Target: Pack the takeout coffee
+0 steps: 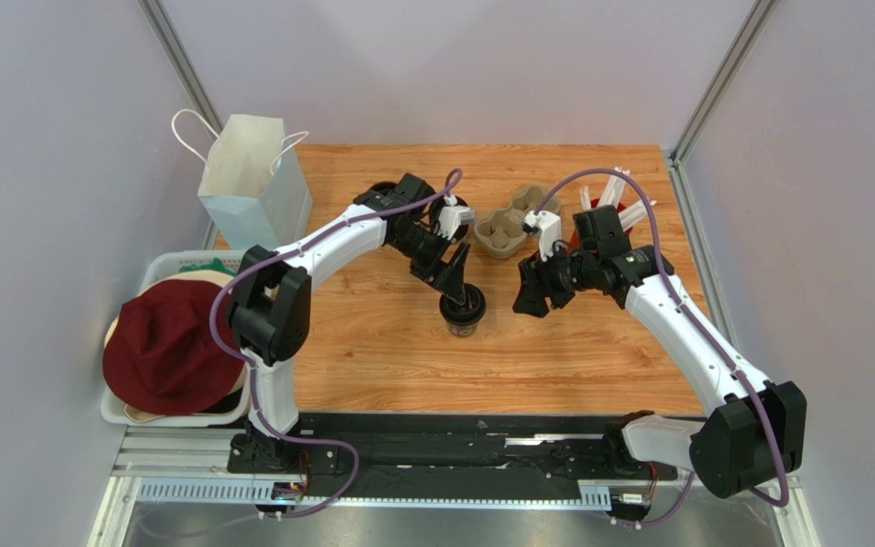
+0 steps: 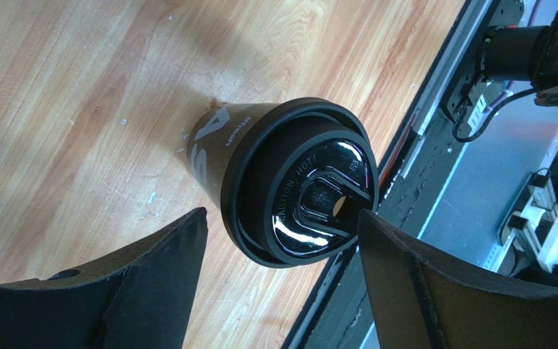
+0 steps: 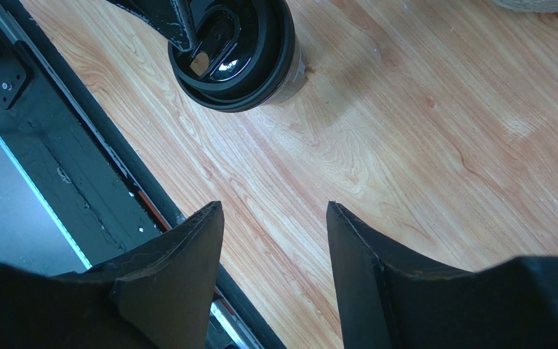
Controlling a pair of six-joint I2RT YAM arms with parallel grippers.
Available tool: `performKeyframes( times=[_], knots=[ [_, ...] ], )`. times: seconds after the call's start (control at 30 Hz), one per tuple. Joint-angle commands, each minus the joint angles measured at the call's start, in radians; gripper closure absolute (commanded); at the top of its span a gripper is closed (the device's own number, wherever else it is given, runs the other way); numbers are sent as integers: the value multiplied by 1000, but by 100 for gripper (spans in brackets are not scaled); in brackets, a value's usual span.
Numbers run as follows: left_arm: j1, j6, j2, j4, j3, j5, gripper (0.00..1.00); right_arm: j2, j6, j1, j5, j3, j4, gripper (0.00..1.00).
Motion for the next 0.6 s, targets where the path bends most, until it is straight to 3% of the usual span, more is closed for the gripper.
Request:
performKeyframes(
  times=[0.0, 0.57],
  knots=[
    [-13, -10, 7, 28, 22, -13, 18, -30, 10, -3, -23, -4, 39, 43],
    [-27, -9, 39, 38, 13, -65, 21, -22, 20, -3, -18, -8, 48, 44]
  ],
)
